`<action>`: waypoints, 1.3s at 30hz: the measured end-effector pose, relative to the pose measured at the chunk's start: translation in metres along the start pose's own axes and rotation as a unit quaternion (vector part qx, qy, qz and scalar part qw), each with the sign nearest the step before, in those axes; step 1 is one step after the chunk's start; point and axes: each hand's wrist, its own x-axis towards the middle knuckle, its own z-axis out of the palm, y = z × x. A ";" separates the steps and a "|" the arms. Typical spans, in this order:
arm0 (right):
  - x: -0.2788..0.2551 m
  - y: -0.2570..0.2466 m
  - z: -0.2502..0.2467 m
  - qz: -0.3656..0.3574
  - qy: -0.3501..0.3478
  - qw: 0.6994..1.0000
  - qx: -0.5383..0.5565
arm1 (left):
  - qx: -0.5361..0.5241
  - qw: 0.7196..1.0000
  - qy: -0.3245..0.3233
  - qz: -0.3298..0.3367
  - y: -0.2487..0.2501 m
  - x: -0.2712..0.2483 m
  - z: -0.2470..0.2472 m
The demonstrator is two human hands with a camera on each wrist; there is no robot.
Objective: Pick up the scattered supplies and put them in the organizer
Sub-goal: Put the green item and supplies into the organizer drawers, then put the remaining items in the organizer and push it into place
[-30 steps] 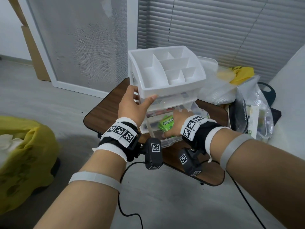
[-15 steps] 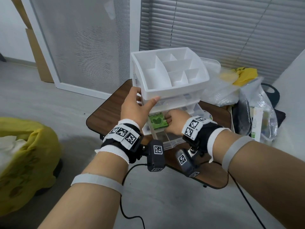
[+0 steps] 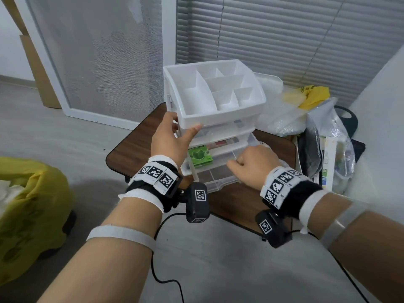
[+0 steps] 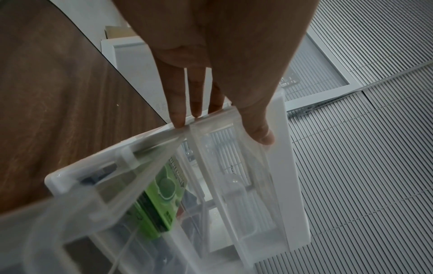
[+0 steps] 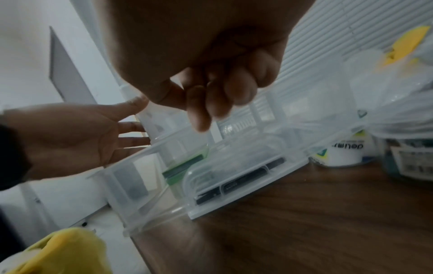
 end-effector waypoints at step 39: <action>0.001 -0.013 0.016 0.180 0.002 0.623 0.761 | -0.055 0.995 -0.036 -0.077 0.006 0.014 -0.020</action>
